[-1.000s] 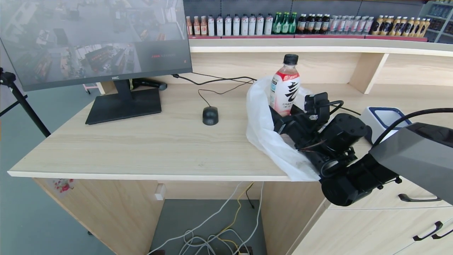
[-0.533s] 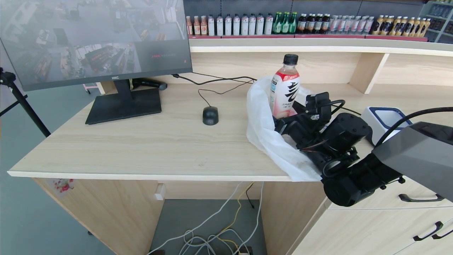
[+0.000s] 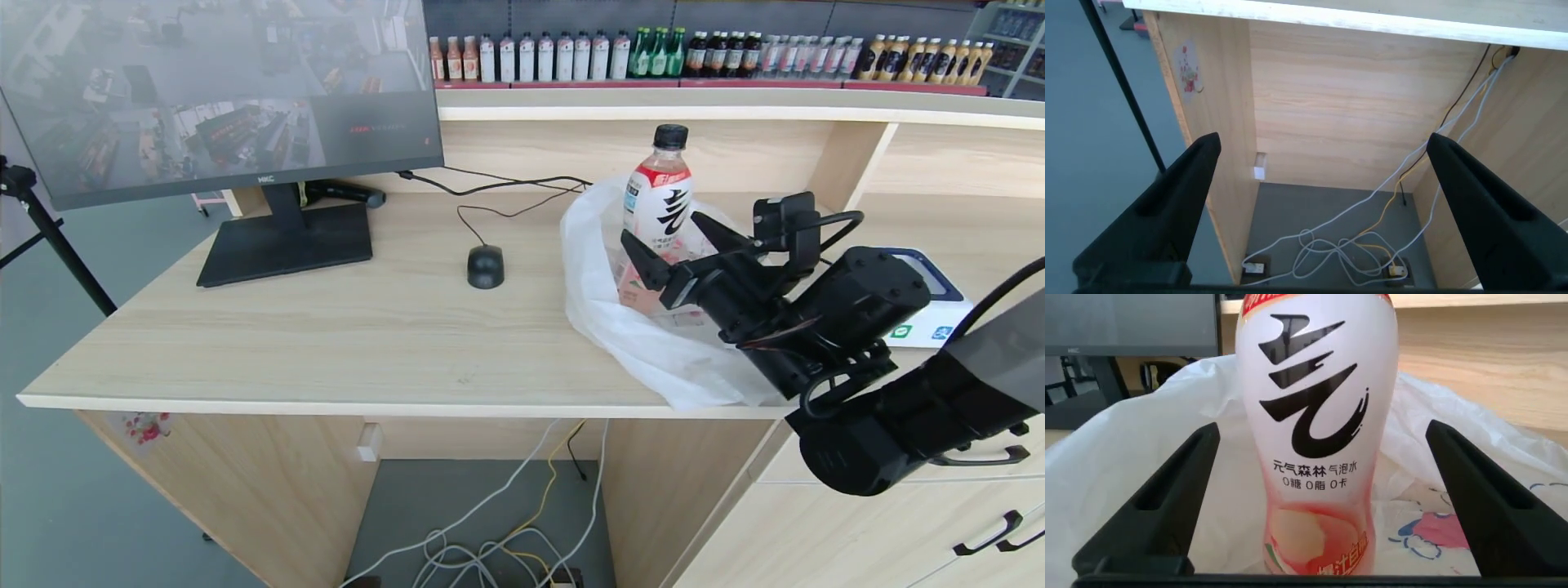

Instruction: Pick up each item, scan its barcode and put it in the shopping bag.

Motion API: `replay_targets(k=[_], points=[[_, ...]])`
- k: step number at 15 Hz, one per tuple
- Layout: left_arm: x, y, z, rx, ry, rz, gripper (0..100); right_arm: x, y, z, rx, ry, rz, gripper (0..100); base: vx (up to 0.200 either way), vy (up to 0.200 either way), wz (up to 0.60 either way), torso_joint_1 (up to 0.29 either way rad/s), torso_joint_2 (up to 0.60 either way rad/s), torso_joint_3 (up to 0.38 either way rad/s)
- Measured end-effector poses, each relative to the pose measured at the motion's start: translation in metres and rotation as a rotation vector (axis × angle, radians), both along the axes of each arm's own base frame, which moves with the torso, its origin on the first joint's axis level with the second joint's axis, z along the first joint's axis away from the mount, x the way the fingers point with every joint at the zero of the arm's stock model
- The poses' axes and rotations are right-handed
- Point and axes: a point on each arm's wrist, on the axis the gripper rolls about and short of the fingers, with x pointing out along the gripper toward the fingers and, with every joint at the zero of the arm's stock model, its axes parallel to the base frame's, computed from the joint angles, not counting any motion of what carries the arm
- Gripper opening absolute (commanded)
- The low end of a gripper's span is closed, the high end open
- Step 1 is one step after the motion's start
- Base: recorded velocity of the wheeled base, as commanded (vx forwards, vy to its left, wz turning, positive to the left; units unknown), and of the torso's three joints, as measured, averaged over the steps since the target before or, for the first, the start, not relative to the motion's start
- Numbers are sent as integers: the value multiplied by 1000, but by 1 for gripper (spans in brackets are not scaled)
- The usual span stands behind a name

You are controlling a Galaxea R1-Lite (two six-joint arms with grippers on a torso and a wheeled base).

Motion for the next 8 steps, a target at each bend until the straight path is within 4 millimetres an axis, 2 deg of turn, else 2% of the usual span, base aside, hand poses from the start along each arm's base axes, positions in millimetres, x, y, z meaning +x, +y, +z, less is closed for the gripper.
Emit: replay_targets(k=[4, 6, 8], points=[[0, 0, 0, 0, 0, 0, 100, -36, -10, 19, 5, -13, 14, 100, 0, 0, 0, 0, 0, 0], [0, 0, 0, 0, 0, 0, 100, -58, -16, 29, 12, -27, 26, 100, 0, 0, 0, 0, 0, 0], [0, 0, 0, -1, 0, 0, 100, -88, -25, 29, 2, -8, 44, 100, 0, 0, 0, 0, 0, 0]])
